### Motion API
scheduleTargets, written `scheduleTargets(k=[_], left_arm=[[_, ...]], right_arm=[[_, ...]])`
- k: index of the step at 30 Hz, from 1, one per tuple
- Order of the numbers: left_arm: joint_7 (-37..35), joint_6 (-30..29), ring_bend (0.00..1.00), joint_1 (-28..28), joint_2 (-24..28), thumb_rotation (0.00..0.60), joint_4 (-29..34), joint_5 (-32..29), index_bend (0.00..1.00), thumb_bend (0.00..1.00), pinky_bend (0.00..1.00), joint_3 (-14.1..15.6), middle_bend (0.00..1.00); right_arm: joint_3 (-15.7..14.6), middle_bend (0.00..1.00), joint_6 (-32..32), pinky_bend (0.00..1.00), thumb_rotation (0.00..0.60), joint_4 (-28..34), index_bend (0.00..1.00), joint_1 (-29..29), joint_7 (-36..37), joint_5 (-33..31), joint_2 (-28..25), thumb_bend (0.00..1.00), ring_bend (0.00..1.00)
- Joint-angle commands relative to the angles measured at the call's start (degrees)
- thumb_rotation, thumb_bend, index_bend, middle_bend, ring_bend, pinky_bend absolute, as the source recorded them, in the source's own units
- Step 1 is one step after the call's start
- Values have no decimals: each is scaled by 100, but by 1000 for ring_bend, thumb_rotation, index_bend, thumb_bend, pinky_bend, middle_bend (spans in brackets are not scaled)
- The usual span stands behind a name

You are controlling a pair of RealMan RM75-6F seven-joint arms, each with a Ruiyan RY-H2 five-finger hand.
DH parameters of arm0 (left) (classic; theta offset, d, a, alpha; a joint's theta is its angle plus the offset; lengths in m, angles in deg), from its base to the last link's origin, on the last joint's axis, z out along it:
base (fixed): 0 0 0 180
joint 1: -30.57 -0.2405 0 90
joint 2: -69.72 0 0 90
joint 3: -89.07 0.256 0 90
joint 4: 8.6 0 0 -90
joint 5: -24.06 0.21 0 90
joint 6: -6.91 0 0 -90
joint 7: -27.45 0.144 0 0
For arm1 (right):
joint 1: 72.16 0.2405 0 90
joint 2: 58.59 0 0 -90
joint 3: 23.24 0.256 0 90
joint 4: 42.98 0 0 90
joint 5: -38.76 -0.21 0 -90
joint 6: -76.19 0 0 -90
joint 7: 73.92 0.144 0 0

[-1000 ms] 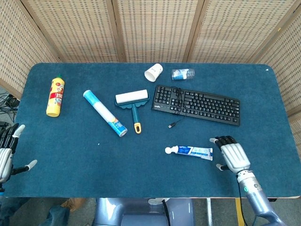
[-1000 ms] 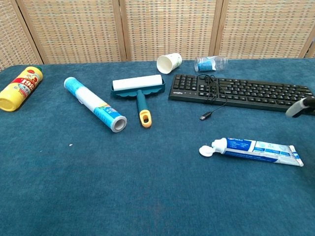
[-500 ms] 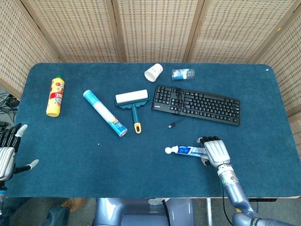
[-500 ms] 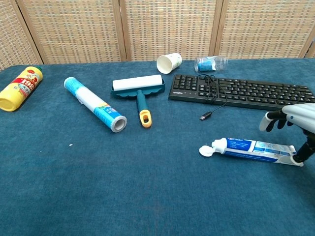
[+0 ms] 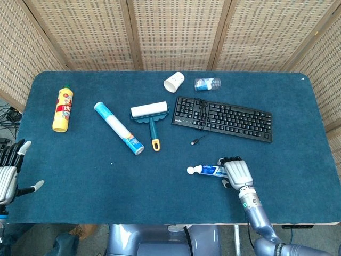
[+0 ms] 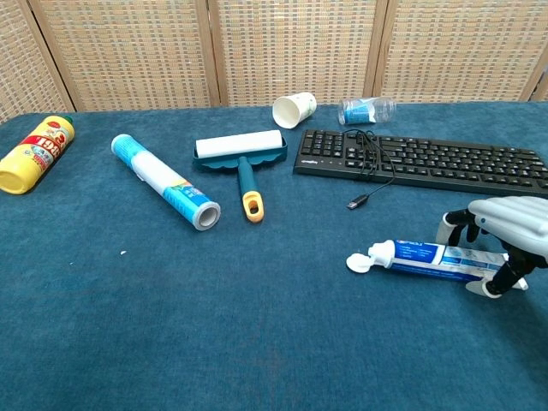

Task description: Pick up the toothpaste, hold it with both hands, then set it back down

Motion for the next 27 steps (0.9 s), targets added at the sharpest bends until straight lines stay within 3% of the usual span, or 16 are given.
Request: scheduleTargets(k=[1, 9, 16, 20, 27], left_arm=[[4, 6, 0, 3, -4, 600, -4, -3, 0, 0, 0, 0, 0], [55, -4, 0, 2, -22, 600, -8, -29, 0, 0, 0, -8, 0], [80, 14, 0, 9, -35, 600, -1, -34, 0, 0, 0, 1, 0], [78, 61, 0, 26, -43, 600, -2, -38, 0, 0, 0, 14, 0], [-171, 278, 0, 113, -30, 600, -6, -56, 0, 0, 0, 35, 0]], right_arm=[[-28, 430, -14, 305, 600, -51, 368, 2, 29, -1, 31, 410, 340], [-62, 462, -36, 312, 600, -395, 455, 2, 239, 8, 147, 419, 366], [-108, 596, -134, 487, 600, -634, 630, -21, 579, 250, 204, 603, 493], [-121, 621, -164, 517, 600, -617, 660, -29, 784, 391, 155, 679, 525], [-86, 656, -261, 552, 600, -382, 693, -47, 1146, 625, -34, 717, 560]])
